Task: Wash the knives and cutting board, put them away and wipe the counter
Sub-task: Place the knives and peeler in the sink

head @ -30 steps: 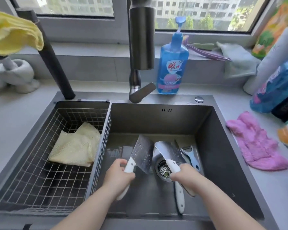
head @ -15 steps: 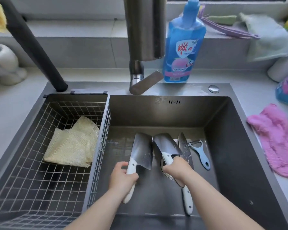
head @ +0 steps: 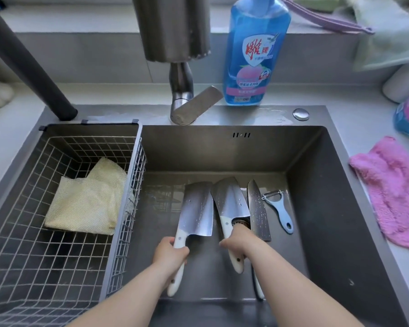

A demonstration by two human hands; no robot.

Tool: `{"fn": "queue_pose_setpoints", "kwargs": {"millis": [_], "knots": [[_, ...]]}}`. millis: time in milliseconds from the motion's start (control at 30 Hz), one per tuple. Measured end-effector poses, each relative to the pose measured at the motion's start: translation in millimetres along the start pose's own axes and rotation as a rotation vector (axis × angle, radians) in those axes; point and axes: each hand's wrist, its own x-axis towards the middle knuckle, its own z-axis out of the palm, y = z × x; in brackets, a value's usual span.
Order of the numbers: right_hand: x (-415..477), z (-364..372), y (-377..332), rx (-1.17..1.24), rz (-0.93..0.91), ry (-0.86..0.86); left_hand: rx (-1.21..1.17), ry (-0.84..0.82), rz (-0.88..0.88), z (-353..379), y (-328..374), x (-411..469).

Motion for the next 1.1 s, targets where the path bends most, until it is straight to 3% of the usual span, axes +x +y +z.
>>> {"fn": "queue_pose_setpoints", "kwargs": {"millis": [200, 433, 633, 1100], "knots": [[14.0, 10.7, 6.2, -0.050, 0.003, 0.009, 0.277, -0.102, -0.077, 3.8, -4.1, 22.4], [29.5, 26.9, 22.0, -0.144, 0.037, 0.047, 0.577, -0.100, -0.091, 14.6, -5.7, 34.0], [39.1, 36.1, 35.1, -0.244, 0.066, -0.010, 0.657, -0.091, -0.091, 14.7, -11.7, 42.7], [38.7, 32.7, 31.3, -0.198, -0.013, 0.028, 0.747, -0.074, -0.011, 15.1, -15.2, 47.7]]}}
